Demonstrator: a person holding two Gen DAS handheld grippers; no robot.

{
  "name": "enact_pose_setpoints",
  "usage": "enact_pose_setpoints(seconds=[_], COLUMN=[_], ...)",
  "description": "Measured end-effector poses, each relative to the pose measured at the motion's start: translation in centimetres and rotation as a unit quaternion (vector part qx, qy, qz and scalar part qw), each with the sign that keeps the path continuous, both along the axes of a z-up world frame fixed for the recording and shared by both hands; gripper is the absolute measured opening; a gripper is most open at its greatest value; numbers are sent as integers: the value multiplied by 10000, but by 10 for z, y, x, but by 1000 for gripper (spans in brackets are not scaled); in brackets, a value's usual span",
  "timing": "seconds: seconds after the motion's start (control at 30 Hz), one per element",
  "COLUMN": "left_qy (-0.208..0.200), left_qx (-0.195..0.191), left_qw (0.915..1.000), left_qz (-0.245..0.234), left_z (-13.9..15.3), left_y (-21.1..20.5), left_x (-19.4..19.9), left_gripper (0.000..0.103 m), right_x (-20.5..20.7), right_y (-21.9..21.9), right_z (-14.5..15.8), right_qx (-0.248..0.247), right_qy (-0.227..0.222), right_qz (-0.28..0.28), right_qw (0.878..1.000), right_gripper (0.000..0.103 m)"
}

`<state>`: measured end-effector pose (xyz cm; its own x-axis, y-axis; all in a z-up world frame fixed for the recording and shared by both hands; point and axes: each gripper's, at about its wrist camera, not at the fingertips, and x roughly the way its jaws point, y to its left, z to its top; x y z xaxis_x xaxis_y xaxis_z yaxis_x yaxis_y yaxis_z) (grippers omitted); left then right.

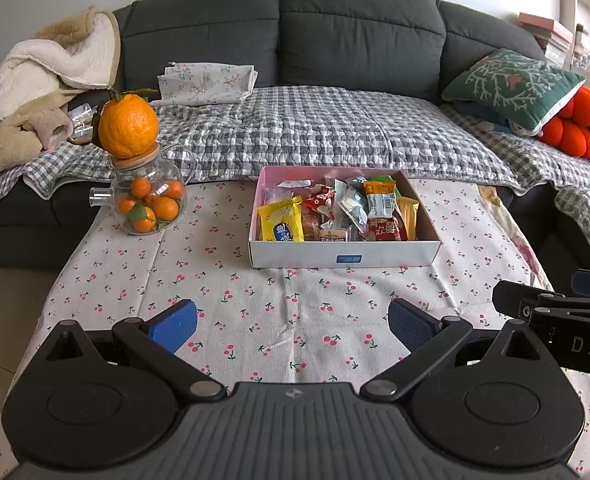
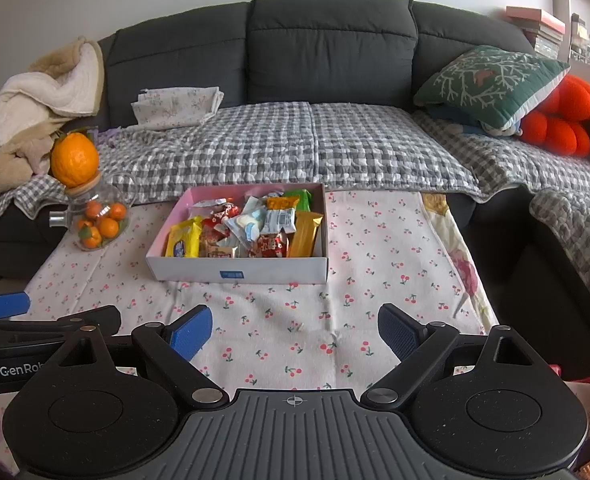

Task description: Organize snacks

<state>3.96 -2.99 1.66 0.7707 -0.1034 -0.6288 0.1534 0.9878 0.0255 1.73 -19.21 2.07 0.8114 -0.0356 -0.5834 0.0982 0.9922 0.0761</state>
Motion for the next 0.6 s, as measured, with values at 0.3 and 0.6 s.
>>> enact_pose_setpoints(seconds=[0.3,0.6], left_qy=[7,21], left_qx=[3,31], left_qw=[10000,10000], left_qz=[5,26], left_z=[0,-1], left_y=[0,1], left_x=[0,0], left_gripper=[102,102], right_x=[0,1], right_y=[0,0], right_z=[0,1], right_qx=[-5,2], right_qy=[7,11], right_qz=[5,-3], right_qw=[10000,10000], right_gripper=[92,92])
